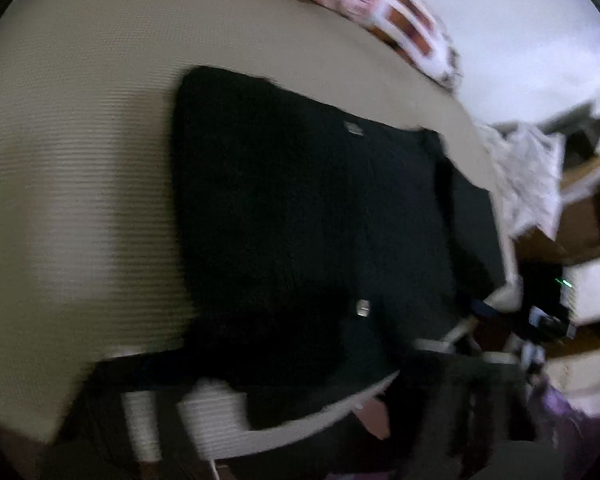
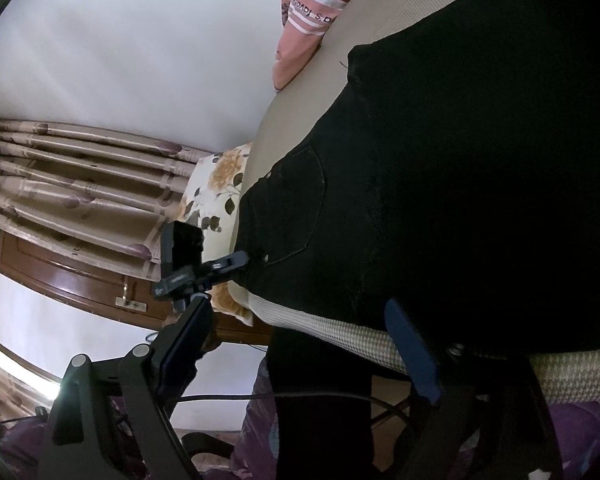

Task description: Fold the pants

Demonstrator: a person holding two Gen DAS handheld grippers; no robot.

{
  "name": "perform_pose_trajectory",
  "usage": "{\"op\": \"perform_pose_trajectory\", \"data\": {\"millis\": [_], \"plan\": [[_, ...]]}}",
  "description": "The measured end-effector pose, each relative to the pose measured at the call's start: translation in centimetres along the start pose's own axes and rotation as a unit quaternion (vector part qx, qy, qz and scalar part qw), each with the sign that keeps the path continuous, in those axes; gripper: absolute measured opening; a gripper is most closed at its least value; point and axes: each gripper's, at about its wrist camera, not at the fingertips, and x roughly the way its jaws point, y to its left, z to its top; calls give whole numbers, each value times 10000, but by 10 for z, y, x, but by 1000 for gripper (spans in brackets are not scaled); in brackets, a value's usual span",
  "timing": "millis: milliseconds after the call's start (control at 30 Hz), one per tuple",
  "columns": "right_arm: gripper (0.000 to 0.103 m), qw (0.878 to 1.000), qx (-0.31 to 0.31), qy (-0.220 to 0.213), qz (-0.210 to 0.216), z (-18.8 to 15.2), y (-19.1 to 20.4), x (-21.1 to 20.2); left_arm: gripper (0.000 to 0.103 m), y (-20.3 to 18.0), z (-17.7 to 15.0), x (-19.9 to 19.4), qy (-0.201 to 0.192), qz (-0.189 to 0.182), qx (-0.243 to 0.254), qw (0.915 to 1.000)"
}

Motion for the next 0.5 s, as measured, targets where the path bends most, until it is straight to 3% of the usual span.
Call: {"op": "perform_pose_trajectory", "data": {"millis": [67,200,500], "plan": [[87,10000,15,-6,9,1,-1,1,37,6,-3,-4,-131,-64,-176,9997],[88,10000,3,-8,-11,2,-1,0,33,-20,-10,-6,-394,599,471,9963],[88,10000,-10,6,-10,3,-3,-1,32,-55,-26,-11,-947,1414,932,9810]]}}
